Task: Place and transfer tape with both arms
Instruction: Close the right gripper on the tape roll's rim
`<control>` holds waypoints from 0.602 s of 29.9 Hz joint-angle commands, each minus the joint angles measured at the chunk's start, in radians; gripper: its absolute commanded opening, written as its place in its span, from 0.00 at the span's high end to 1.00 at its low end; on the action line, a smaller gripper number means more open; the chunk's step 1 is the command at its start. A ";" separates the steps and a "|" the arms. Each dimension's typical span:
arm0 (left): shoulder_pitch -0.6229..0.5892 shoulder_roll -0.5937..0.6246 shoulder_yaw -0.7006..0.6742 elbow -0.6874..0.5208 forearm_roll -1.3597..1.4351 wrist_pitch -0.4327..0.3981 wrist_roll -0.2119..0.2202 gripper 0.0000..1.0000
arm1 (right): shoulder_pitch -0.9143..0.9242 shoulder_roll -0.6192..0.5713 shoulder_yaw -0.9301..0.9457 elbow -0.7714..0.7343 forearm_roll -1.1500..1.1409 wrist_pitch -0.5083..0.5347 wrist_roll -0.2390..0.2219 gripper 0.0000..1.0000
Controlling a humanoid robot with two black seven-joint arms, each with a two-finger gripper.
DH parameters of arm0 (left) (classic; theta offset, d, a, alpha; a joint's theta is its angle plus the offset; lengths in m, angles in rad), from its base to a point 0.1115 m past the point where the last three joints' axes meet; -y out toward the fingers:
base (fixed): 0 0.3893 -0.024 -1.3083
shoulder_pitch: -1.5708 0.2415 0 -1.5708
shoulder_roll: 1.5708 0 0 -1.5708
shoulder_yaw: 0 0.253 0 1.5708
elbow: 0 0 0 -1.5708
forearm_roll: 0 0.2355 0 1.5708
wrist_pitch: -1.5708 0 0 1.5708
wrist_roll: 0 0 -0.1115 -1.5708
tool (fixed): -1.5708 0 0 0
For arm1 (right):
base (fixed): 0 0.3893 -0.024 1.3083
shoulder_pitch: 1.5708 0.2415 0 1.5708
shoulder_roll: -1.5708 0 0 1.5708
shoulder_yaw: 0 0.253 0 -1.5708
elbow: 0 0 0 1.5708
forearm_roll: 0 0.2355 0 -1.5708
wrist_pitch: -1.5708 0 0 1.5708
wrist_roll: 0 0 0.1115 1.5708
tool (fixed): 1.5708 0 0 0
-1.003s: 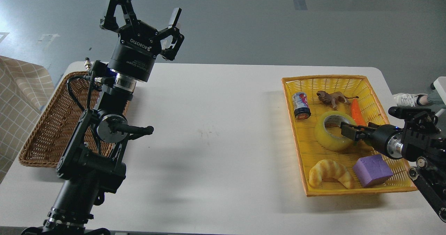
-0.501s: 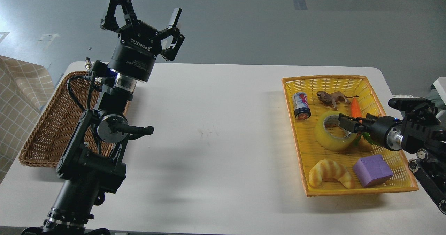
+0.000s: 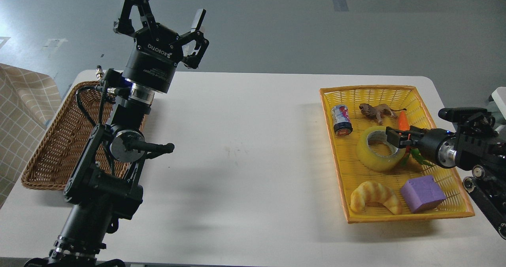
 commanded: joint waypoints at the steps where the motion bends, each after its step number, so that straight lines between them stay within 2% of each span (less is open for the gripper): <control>1: 0.000 0.000 0.000 0.000 0.000 0.000 0.000 0.02 | 0.000 -0.002 -0.018 0.000 0.000 0.000 0.000 0.30; 7: 0.000 0.000 -0.001 0.000 0.000 0.000 0.000 0.02 | -0.003 0.005 -0.021 0.000 0.000 0.000 0.000 0.31; 10: 0.000 0.000 -0.001 0.001 0.000 0.000 -0.002 0.02 | -0.006 0.005 -0.026 0.002 0.000 0.000 0.000 0.42; 11: 0.000 0.000 -0.001 0.005 0.000 0.000 -0.002 0.02 | -0.006 0.006 -0.026 0.002 0.000 0.000 0.000 0.48; 18: 0.000 0.000 -0.001 0.005 0.000 0.002 -0.002 0.02 | -0.012 0.008 -0.027 0.003 0.000 0.000 0.000 0.69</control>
